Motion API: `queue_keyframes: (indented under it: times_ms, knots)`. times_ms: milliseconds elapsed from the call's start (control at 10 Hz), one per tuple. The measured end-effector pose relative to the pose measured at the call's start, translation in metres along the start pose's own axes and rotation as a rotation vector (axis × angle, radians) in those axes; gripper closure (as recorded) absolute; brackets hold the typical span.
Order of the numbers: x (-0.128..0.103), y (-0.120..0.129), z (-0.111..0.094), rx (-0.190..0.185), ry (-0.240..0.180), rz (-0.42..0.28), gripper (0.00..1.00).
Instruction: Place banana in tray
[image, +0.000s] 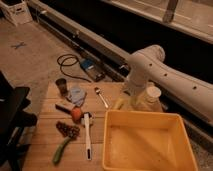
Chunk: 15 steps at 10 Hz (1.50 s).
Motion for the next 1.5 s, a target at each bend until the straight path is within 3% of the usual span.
queue_keyframes:
  times_ms: [100, 300, 600, 1200, 1500]
  knots:
    - [0.005, 0.000, -0.009, 0.006, 0.030, -0.014, 0.35]
    - [0.014, -0.001, -0.010, 0.018, 0.051, -0.026, 0.35]
    - [0.019, -0.021, 0.011, 0.043, 0.064, -0.048, 0.35]
    - [0.025, -0.048, 0.068, 0.087, -0.016, -0.120, 0.35]
    - [0.017, -0.052, 0.105, 0.089, -0.089, -0.158, 0.35]
